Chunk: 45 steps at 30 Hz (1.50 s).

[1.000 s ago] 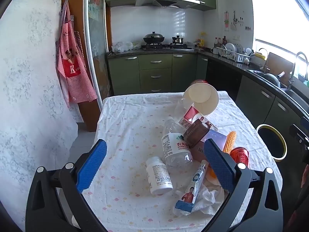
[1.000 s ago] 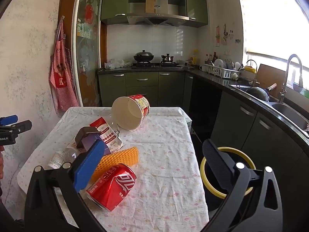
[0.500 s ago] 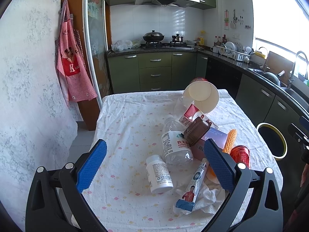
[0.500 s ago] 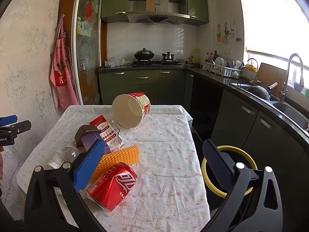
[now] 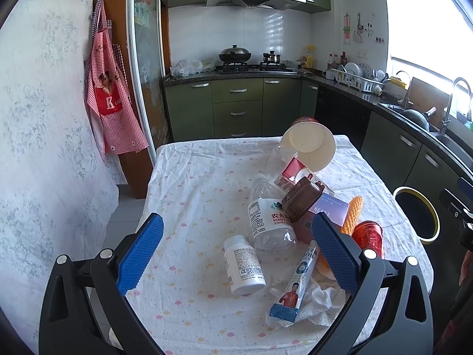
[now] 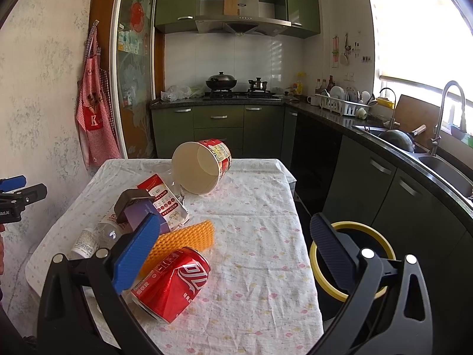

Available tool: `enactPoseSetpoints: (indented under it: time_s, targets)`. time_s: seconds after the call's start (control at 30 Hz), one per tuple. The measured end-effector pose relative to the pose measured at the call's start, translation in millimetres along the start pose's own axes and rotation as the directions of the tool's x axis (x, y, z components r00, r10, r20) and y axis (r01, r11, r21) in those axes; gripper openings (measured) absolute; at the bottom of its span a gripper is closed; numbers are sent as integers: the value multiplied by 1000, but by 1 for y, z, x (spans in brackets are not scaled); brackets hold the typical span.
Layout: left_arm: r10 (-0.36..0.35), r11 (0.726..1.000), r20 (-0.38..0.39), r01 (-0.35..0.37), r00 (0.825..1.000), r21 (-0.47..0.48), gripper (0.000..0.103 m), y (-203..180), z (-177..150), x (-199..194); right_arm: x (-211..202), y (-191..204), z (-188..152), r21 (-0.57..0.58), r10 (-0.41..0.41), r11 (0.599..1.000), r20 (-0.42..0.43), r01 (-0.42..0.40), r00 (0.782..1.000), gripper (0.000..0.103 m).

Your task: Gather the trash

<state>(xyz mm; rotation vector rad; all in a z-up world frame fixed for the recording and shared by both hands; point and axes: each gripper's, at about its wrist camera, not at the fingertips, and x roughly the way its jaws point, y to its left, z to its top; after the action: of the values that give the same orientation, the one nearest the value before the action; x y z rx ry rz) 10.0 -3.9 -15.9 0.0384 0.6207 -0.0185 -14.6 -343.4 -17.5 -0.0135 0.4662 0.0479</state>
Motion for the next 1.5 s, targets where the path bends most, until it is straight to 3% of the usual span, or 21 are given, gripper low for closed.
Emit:
enactPoseSetpoints:
  time_s: [1.5]
  targets:
    - [-3,1000,-11,3,1000,6,99,-2,-2,1,2,-1,-1,1,1,1000,-5,-1,1000,97]
